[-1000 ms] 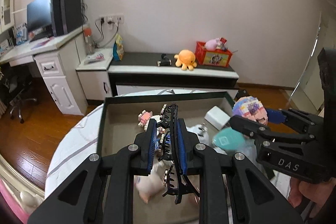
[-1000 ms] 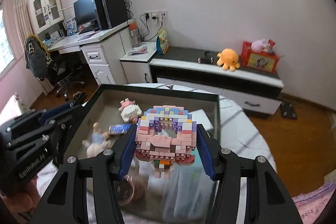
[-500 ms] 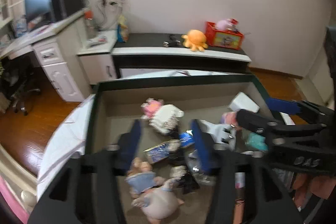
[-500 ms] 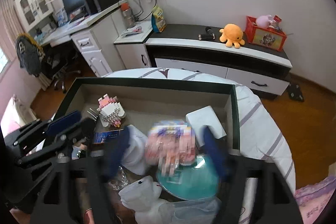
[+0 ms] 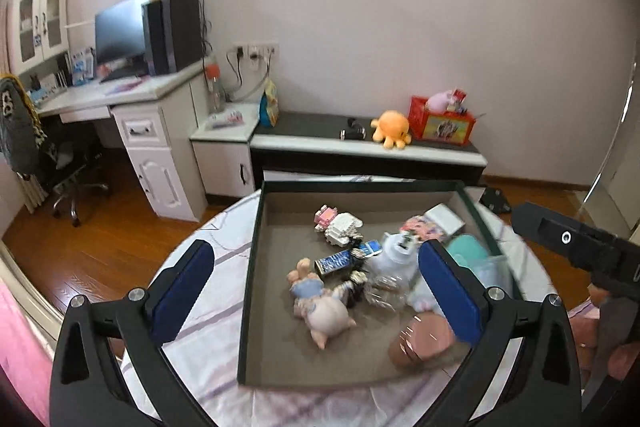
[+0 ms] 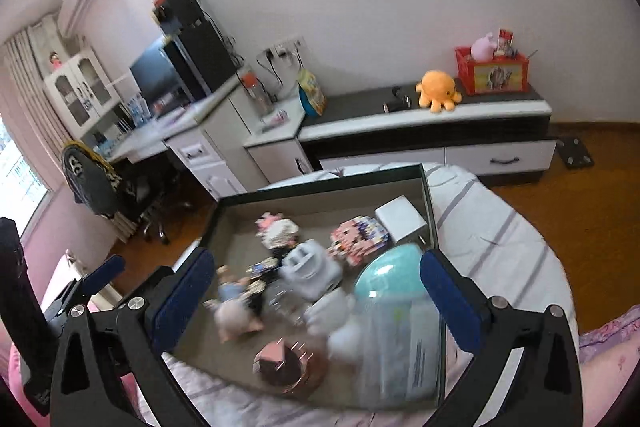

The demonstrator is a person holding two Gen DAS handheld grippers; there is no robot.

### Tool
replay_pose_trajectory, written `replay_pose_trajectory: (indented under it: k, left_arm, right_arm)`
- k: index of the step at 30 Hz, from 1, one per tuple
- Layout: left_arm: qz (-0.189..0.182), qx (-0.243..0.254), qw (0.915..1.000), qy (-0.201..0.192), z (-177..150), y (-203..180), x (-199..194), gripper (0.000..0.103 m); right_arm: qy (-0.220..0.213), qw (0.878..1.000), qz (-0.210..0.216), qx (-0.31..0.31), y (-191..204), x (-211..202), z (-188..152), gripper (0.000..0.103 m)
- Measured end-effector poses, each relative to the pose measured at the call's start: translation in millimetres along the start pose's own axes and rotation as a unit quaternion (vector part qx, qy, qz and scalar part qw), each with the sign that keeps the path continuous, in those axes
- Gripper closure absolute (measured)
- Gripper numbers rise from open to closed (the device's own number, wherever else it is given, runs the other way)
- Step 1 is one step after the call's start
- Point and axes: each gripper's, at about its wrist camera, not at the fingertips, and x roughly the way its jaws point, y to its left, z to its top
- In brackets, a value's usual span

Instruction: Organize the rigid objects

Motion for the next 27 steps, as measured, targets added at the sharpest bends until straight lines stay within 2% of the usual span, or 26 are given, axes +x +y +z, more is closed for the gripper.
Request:
replay_pose_trajectory:
  k: [8,14,19,23,27]
  left_arm:
    - [0.001,0.005,0.9974,-0.072,-20.0,-4.9,-124.2,0.0]
    - [0.02,0.013,0.9931,-0.115,-56.8,-8.6,-211.4,0.0]
    - [0.018,0.007,0.9929,-0.117,-93.4,-14.8,-258.1,0.0]
    - [0.021,0.0,0.995,-0.098,-124.4,-22.3,-283.5,0.0]
    - [0.029,-0.009,0.9946,-0.099,-151.7,-22.4,-305.6,0.0]
  right_arm:
    - [-0.103,0.994,-0.023,-0.032,40.8,-126.3,-42.7,0.0]
    - [-0.16,0.985,-0.051,-0.044,55.1,-211.3,-100.0,0.0]
    - [-0.171,0.98,-0.078,-0.064,65.8,-252.1,-148.8,0.0]
    - [-0.169,0.98,-0.08,-0.073,74.5,-275.3,-183.4,0.0]
    - [-0.175,0.978,-0.08,-0.081,84.5,-291.8,-205.6,0.0]
